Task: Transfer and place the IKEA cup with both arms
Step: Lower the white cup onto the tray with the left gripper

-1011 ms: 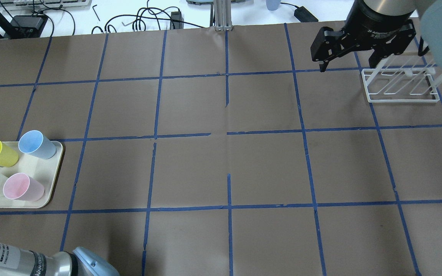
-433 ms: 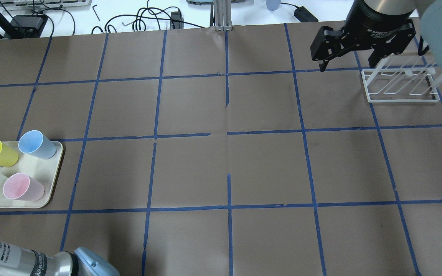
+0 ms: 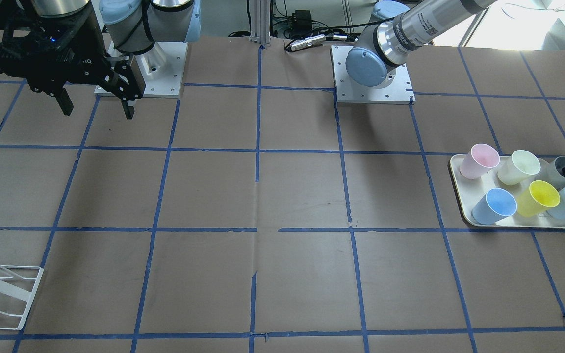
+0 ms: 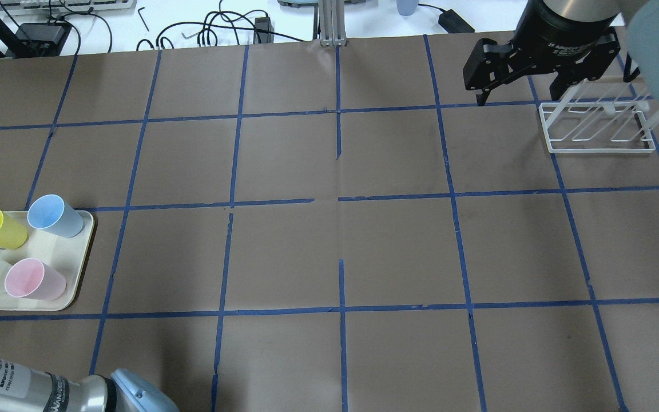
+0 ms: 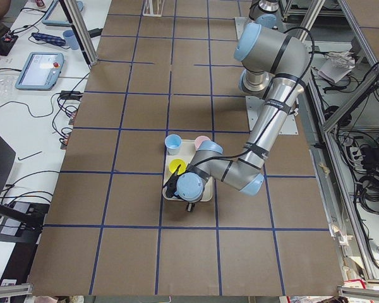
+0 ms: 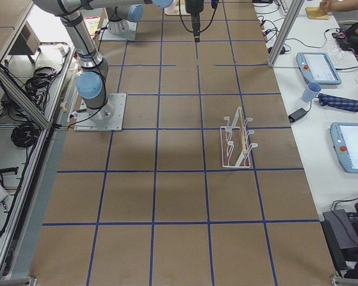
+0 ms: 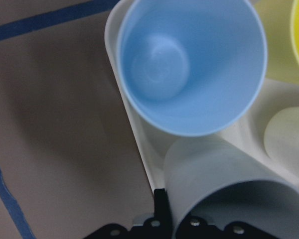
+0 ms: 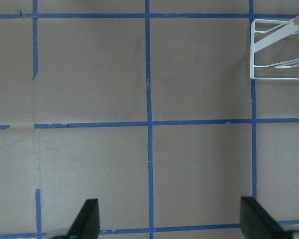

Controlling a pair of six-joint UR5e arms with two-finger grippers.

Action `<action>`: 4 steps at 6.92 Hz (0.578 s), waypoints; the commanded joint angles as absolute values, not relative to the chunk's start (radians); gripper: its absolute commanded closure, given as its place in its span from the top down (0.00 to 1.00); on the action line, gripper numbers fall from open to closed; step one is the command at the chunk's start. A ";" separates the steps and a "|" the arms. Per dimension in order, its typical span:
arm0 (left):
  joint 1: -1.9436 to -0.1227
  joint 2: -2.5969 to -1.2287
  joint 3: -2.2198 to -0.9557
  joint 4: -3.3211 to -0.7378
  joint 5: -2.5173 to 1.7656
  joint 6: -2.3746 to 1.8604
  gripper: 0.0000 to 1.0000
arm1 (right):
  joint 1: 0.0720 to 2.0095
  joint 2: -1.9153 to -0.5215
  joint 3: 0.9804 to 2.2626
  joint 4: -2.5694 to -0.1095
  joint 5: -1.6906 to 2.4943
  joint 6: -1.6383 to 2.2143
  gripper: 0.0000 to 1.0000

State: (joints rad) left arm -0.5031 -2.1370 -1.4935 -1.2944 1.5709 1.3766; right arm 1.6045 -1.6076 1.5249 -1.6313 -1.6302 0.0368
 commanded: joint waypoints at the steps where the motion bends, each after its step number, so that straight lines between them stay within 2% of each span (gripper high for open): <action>1: -0.503 -2.144 -1.487 -1.295 1.575 1.376 0.52 | 1.605 -1.608 1.525 -1.631 -1.631 0.037 1.00; 2: -0.502 -2.141 -1.474 -1.299 1.577 1.376 0.65 | 1.605 -1.606 1.525 -1.631 -1.631 0.037 1.00; 4: -0.506 -2.090 -1.473 -1.321 1.575 1.374 0.75 | 1.605 -1.606 1.526 -1.631 -1.629 0.037 1.00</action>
